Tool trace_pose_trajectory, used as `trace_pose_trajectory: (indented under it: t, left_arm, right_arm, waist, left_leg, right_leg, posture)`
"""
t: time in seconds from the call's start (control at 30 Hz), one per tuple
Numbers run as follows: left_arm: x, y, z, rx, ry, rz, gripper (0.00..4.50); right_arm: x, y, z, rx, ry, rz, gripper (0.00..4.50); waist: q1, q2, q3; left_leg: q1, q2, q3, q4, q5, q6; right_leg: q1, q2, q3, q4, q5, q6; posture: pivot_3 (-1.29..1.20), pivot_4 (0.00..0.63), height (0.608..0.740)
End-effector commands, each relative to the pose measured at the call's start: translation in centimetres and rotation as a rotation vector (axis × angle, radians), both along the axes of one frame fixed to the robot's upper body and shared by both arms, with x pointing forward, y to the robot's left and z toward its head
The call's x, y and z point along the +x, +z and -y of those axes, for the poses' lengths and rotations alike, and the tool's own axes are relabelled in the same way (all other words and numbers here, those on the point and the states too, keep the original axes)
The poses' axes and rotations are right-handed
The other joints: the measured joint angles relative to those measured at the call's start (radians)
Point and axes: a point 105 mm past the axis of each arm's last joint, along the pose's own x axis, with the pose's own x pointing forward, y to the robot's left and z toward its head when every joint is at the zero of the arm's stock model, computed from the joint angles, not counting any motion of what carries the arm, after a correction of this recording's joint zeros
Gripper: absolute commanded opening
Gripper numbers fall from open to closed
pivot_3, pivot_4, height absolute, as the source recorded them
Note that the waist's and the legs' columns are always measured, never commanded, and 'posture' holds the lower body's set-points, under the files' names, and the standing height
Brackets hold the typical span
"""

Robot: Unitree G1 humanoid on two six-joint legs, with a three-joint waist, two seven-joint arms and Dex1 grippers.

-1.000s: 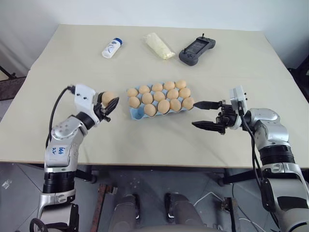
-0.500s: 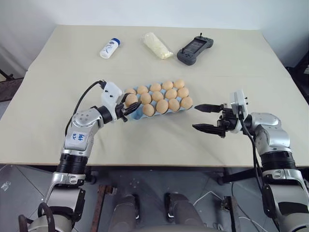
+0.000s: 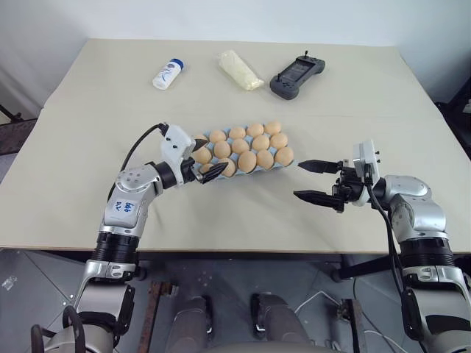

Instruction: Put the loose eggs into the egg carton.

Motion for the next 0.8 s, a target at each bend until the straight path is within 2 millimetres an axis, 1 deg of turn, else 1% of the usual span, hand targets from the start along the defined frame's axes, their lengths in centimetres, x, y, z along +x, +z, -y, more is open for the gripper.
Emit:
trace_pose_trajectory:
  t: [0.03, 0.1, 0.2, 0.3, 0.4, 0.53, 0.6, 0.8]
  left_arm:
    - [0.0, 3.1, -2.3, -0.045, 0.085, 0.077, 4.46]
    - [-0.4, 3.6, -3.8, -0.074, 0.115, 0.082, 4.46]
    - [-1.8, 3.5, -5.3, -0.107, 0.069, 0.055, 4.46]
    - [-3.3, 2.3, -6.6, -0.067, 0.027, 0.023, 4.46]
    - [-4.4, 1.4, -8.1, -0.057, 0.03, -0.007, 4.46]
    - [-4.9, 0.5, -9.6, -0.046, 0.064, -0.006, 4.46]
    - [-4.9, 0.7, -10.0, -0.068, 0.084, 0.014, 4.46]
    - [-5.1, 0.6, -9.8, -0.075, 0.071, 0.021, 4.46]
  right_arm:
    - [0.0, 1.3, 0.6, 0.011, -0.015, 0.051, 4.5]
    - [0.1, 1.3, 0.5, 0.012, -0.016, 0.051, 4.5]
    - [0.3, 1.4, 0.5, 0.01, -0.009, 0.052, 4.5]
    - [0.5, 1.4, 0.3, 0.006, 0.0, 0.06, 4.5]
    - [0.9, 1.3, 0.2, 0.001, 0.005, 0.063, 4.5]
    - [1.3, 1.2, 0.0, 0.005, 0.01, 0.072, 4.5]
    - [1.5, 1.4, -0.2, 0.019, 0.016, 0.082, 4.5]
    - [1.7, 1.5, -0.2, 0.016, 0.02, 0.085, 4.5]
  waist:
    - [-0.001, 0.0, 0.0]
    - [-0.001, 0.0, 0.0]
    - [-0.005, 0.0, 0.0]
    - [-0.004, 0.0, 0.0]
    - [-0.004, 0.0, 0.0]
    - [-0.003, 0.0, 0.0]
    - [-0.004, 0.0, 0.0]
    - [-0.004, 0.0, 0.0]
  left_leg:
    - [0.0, 0.0, 0.0, 0.0, 0.0, 0.0]
    - [0.0, 0.0, 0.0, 0.0, 0.0, 0.0]
    - [0.0, 0.0, 0.0, -0.001, 0.0, 0.0]
    - [0.0, 0.0, 0.0, -0.001, -0.001, -0.002]
    - [0.0, 0.0, 0.0, -0.001, -0.002, -0.004]
    - [0.0, 0.0, -0.001, -0.002, -0.003, -0.004]
    - [0.0, 0.0, -0.001, -0.003, -0.003, -0.005]
    - [0.0, -0.001, -0.001, -0.009, -0.003, -0.005]
  right_leg:
    - [0.0, 0.0, 0.0, 0.0, 0.0, 0.0]
    - [0.0, 0.0, 0.0, 0.0, 0.0, 0.0]
    - [0.0, 0.0, 0.0, 0.0, 0.0, 0.0]
    - [-0.001, 0.0, 0.0, 0.0, 0.0, 0.0]
    - [-0.001, -0.001, 0.0, -0.001, 0.0, -0.001]
    - [-0.001, -0.002, -0.001, -0.001, -0.001, -0.001]
    - [-0.001, -0.003, -0.001, -0.002, -0.001, -0.001]
    - [-0.002, -0.003, -0.002, -0.007, -0.001, -0.002]
  posture:
    - [0.0, 0.15, 0.74]
    - [0.0, 0.15, 0.74]
    - [0.0, 0.15, 0.74]
    - [0.0, 0.15, 0.74]
    - [0.0, 0.15, 0.74]
    - [0.0, 0.15, 0.74]
    - [0.0, 0.15, 0.74]
    - [0.0, 0.15, 0.74]
